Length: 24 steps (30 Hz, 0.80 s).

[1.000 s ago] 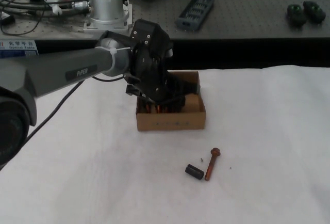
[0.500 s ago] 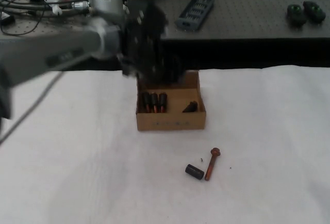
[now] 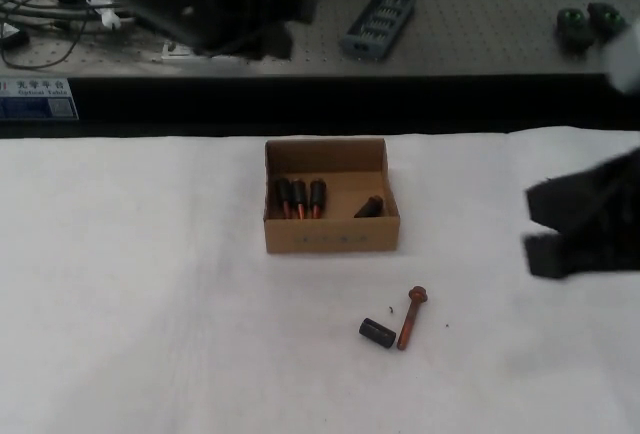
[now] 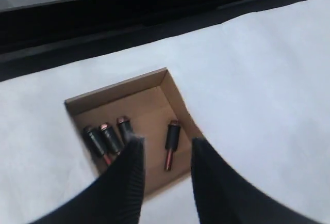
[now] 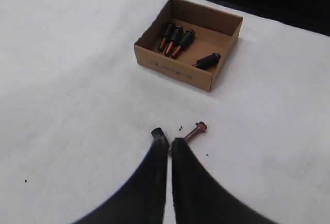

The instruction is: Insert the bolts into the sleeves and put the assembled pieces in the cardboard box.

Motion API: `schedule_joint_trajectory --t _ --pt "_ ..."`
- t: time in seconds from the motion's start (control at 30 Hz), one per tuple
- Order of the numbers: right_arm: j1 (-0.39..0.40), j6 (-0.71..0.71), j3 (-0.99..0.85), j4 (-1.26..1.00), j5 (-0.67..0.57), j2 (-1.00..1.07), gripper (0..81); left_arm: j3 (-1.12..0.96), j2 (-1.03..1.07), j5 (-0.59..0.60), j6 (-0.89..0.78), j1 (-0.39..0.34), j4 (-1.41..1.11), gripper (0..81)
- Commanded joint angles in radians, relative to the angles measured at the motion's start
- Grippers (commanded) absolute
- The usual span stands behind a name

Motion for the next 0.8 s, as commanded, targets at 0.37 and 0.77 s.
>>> schedule_joint_trajectory --t 0.37,0.77 --pt "-0.170 0.112 -0.083 -0.061 -0.215 0.336 27.4 0.661 -0.435 0.008 0.175 0.025 -0.183 23.0" --pt "-0.176 0.010 -0.179 -0.075 -0.284 0.625 27.4 0.806 -0.632 0.008 0.215 0.025 -0.176 23.0"
